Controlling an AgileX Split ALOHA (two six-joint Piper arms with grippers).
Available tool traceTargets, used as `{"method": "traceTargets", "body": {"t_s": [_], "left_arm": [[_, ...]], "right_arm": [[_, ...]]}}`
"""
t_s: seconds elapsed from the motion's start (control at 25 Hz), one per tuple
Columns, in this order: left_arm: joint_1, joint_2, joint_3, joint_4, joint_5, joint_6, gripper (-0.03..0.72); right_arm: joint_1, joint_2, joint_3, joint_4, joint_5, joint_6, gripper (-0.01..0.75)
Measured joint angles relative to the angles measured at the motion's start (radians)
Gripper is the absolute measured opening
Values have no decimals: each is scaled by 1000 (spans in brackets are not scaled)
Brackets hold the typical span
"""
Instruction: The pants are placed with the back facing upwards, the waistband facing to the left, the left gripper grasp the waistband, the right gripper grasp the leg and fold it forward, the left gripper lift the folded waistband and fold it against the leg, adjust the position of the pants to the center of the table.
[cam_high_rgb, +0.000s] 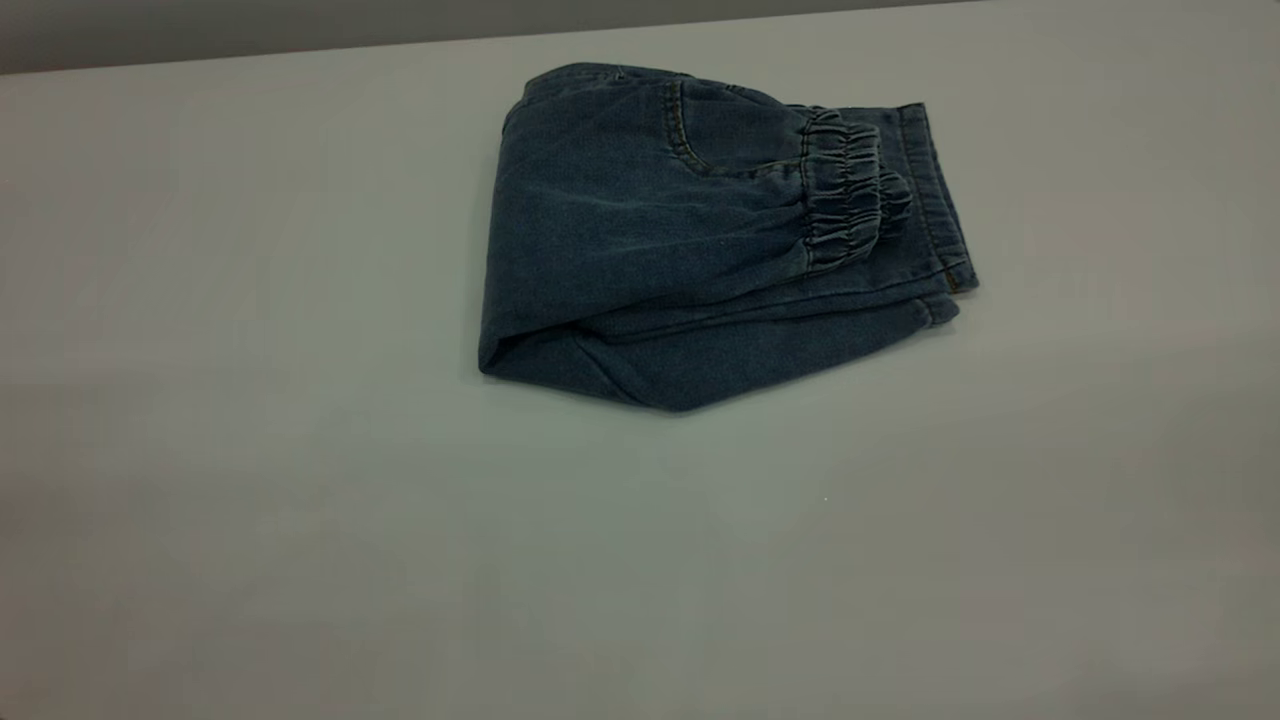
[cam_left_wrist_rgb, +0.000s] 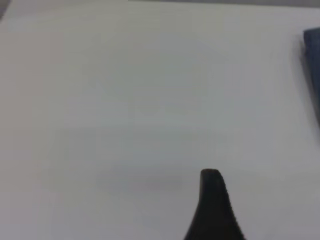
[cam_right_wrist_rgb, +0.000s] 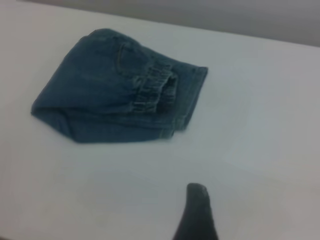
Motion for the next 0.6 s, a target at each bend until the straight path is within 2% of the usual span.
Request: {"method": "traceTargets", "body": {"t_s": [0.24,0.48,0.6], "left_arm": [[-2,-26,1,-1,-1,0,454],[-56,-25,1,-1,-2,0,454],[-57,-25,1,-1,-2,0,454]], "right_arm": [[-30,0,0,0,0,0,480],[-31,0,0,0,0,0,480],[-40,0,0,1,0,0,480]]}}
